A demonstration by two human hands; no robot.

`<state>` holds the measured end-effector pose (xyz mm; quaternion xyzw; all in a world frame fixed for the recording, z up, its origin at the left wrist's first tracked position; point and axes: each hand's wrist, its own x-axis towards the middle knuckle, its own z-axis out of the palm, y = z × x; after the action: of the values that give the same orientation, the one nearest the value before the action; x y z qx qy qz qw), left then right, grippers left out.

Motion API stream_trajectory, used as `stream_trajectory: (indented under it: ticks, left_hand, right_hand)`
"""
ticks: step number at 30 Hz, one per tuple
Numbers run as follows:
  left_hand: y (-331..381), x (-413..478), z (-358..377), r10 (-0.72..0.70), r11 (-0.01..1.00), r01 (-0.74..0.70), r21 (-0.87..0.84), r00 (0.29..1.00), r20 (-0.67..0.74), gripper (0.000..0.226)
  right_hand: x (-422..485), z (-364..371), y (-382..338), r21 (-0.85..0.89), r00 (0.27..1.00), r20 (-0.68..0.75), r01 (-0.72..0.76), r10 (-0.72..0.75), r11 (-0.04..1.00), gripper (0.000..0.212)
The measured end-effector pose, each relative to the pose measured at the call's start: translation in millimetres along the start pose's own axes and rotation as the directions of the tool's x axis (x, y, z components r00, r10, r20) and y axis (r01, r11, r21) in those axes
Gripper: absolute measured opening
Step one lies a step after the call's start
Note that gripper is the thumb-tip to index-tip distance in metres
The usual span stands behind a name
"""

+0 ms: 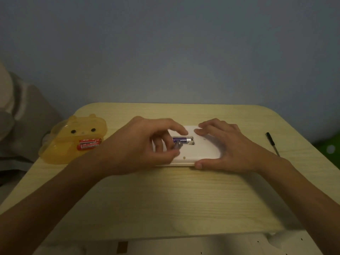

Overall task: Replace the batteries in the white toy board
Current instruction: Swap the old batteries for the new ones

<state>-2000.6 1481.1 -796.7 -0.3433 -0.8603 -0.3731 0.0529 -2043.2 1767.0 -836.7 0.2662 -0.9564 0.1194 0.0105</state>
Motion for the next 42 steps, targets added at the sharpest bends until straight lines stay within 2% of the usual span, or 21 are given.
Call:
stream_trajectory:
  ticks: [3,6,12,17,20,26,33,35,39,42]
  left_hand:
    - [-12,12,4,-0.066,0.995,0.052,-0.090,0.985,-0.158,0.023]
    - [-24,23,9,-0.137,0.986,0.111,-0.128,0.968,-0.211,0.017]
    - [-29,25,20,-0.156,0.985,0.166,0.054,0.975,-0.156,0.013]
    - [-36,27,18,-0.187,0.969,0.206,0.136,0.973,-0.135,0.009]
    - [-42,28,20,-0.145,0.978,0.158,0.133,0.984,-0.101,0.017]
    - [-49,34,27,-0.113,0.986,0.124,0.109,0.988,-0.102,0.017]
    - [-49,38,29,-0.151,0.983,0.157,0.095,0.986,-0.069,0.014]
    - [-46,40,30,-0.155,0.981,0.162,0.102,0.985,-0.070,0.007]
    - [-41,42,30,-0.180,0.974,0.187,0.128,0.982,-0.062,0.006]
    - [-39,41,28,-0.172,0.966,0.181,0.184,0.983,-0.064,0.007]
  right_hand:
    - [-1,-1,0,0.019,1.000,-0.007,0.000,0.000,1.000,0.105]
    - [-1,0,0,0.009,1.000,-0.008,0.003,-0.003,1.000,0.106]
    - [-2,2,0,0.030,0.999,-0.037,0.015,-0.014,0.999,0.104]
    - [-1,2,0,0.024,0.999,-0.040,0.021,-0.020,0.999,0.106]
    - [-1,3,0,0.022,0.999,-0.045,0.024,-0.024,0.999,0.108]
    - [-1,5,0,0.027,0.997,-0.072,0.029,-0.027,0.999,0.109]
    - [-1,5,1,0.021,0.997,-0.071,0.031,-0.030,0.999,0.109]
    - [-2,5,1,0.021,0.997,-0.067,0.031,-0.030,0.999,0.109]
    - [-2,-1,-2,0.022,0.999,-0.030,0.023,-0.022,0.999,0.113]
    - [-5,-9,1,0.043,0.997,0.072,0.007,-0.010,0.999,0.114]
